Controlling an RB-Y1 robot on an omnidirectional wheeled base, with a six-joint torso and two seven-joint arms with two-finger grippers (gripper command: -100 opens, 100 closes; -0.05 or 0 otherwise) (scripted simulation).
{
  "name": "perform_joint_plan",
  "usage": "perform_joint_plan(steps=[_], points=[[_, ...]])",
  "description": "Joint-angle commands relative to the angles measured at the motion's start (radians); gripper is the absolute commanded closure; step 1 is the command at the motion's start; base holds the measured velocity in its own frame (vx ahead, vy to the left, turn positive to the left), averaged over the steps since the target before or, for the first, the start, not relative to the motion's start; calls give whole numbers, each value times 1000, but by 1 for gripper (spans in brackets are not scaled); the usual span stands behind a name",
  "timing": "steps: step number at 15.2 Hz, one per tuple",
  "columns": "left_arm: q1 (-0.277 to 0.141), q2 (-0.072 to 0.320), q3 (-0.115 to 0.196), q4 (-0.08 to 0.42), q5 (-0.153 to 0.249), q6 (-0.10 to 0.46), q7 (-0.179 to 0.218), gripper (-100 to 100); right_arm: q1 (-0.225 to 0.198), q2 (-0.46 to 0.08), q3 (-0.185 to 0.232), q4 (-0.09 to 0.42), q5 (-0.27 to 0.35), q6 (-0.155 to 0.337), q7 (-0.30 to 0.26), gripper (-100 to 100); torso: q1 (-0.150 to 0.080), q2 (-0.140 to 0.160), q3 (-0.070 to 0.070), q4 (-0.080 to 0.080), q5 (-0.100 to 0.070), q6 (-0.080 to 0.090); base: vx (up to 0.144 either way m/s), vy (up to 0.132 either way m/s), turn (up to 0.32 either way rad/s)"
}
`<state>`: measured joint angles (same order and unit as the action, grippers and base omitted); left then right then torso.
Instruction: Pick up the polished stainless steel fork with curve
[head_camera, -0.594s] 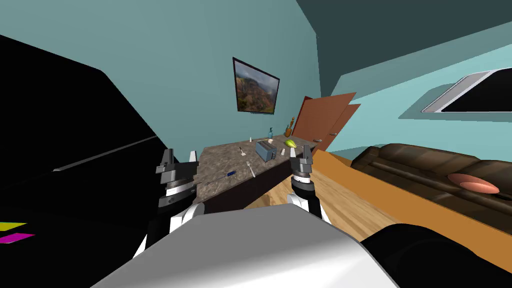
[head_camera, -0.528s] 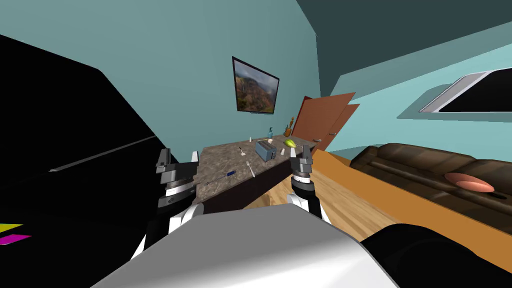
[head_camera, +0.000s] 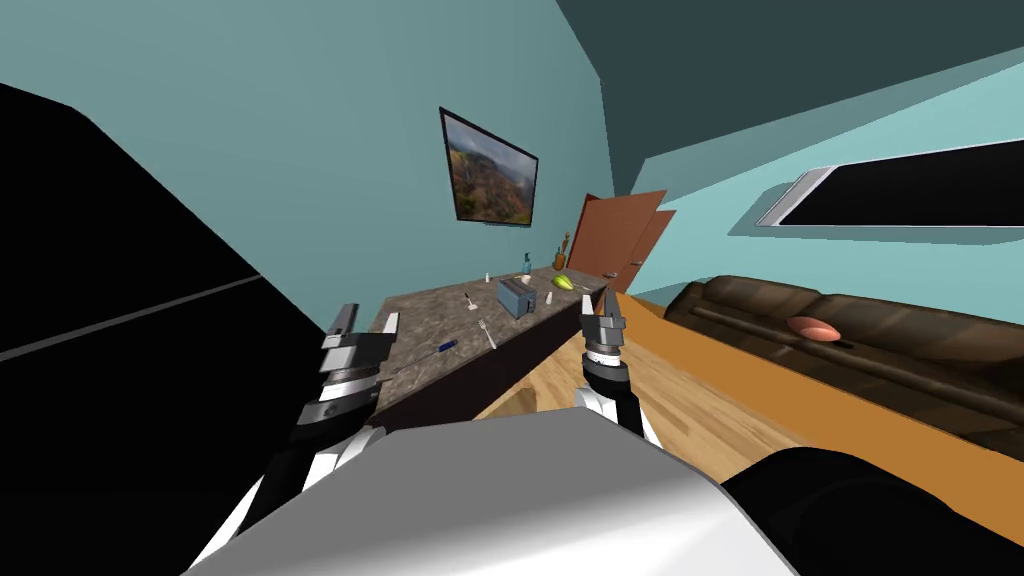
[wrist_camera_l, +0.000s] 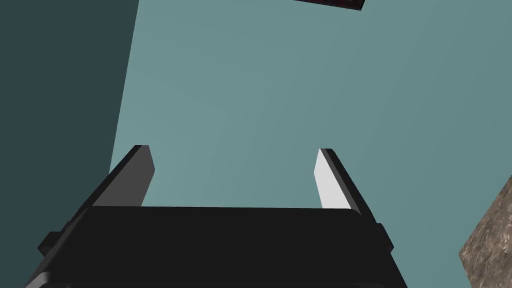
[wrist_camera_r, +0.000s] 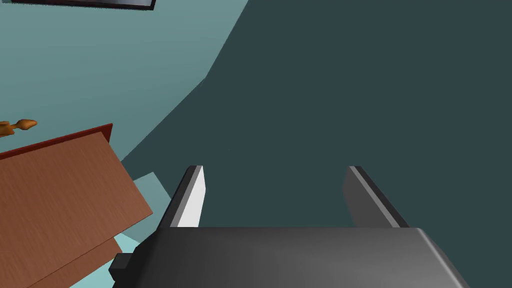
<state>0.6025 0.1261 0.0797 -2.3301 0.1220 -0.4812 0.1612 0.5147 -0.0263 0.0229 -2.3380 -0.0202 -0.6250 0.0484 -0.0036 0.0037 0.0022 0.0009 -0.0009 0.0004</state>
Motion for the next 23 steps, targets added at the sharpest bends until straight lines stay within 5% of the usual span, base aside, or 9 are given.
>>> perform_joint_plan(steps=[1,9,11,19,23], points=[[32,40,16,2,8,37,-4,-100,0,0,0,0,0,0,0,0,0,0,0,0,0,0,-17,-51,-207],[152,133,67,4,37,153,-20,-100,0,0,0,0,0,0,0,0,1,-4,-2,-1,0,0,7,-47,-292],[211,173,95,6,54,212,-29,-100,0,0,0,0,0,0,0,0,1,-4,-2,-1,0,0,27,-53,-435],[370,243,154,12,92,357,-49,-100,0,0,0,0,0,0,0,0,2,-5,-3,-1,0,0,44,-35,-377],[416,258,168,14,103,414,-54,-100,0,0,0,0,0,0,0,0,3,-5,-3,-1,1,0,38,-15,-231]])
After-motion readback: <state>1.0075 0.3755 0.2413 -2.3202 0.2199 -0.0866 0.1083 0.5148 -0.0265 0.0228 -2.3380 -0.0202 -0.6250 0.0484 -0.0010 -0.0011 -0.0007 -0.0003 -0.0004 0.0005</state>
